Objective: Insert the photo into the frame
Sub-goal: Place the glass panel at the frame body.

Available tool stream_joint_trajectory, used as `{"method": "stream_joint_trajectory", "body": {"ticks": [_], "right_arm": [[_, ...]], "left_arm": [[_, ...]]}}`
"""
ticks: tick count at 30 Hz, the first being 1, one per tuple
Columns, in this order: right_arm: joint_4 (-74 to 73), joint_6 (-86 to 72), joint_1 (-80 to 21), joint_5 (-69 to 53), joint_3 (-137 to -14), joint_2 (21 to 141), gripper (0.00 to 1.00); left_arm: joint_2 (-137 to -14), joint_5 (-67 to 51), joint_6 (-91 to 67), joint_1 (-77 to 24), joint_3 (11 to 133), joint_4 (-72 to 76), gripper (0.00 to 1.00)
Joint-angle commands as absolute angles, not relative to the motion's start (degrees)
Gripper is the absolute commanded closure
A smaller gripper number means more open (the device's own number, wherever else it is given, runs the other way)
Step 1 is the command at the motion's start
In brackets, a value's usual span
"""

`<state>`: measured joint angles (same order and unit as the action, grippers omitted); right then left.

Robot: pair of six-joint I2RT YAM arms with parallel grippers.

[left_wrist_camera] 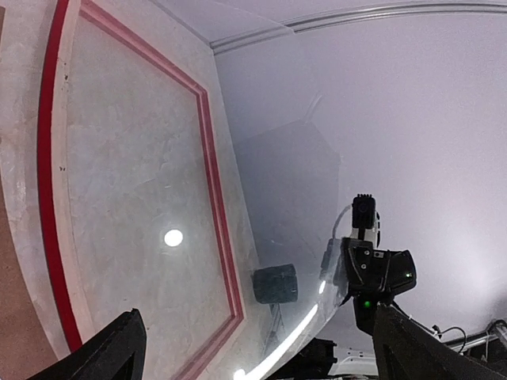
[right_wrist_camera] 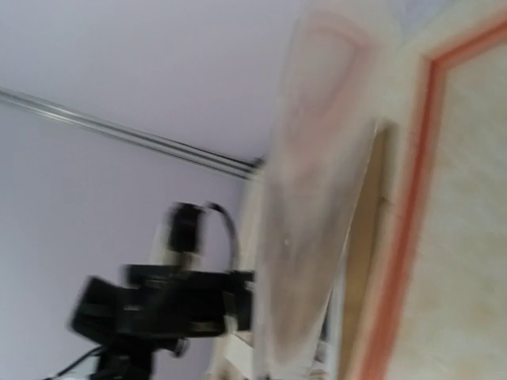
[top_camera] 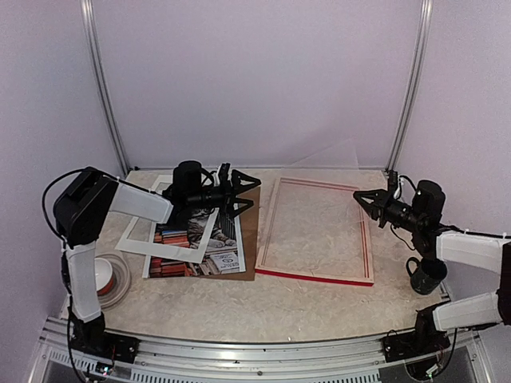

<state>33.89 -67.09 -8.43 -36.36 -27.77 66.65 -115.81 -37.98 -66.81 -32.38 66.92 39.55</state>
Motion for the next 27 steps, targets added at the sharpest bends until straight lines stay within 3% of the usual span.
{"method": "stream_joint_trajectory", "body": {"ticks": [1, 4, 12, 17, 27], "right_arm": [[42.6, -68.5, -7.8, -36.7, -23.3, 73.9, 1.0], [45.7, -70.5, -7.9, -36.9, -19.7, 77.1, 1.0], [34.3, -66.9, -7.8, -29.4, -16.3, 71.8, 1.0], [34.0, -66.9, -7.8, -26.1, -13.0, 71.5, 1.0], [44.5, -67.4, -7.8, -26.7, -9.3, 82.0, 1.0]], "left_arm": [[-120.2, -40.2, -69.6, -33.8, 68.1, 46.1, 0.01], [-121.6, -39.8, -70.2, -34.3, 67.5, 46.7, 0.01], [-121.4, -34.7, -61.0, -35.4, 70.0, 31.9, 0.01], [-121.3, -33.0, -59.6, -35.8, 69.9, 30.2, 0.01], [-122.1, -33.3, -58.8, -36.2, 70.7, 29.2, 0.01]]}}
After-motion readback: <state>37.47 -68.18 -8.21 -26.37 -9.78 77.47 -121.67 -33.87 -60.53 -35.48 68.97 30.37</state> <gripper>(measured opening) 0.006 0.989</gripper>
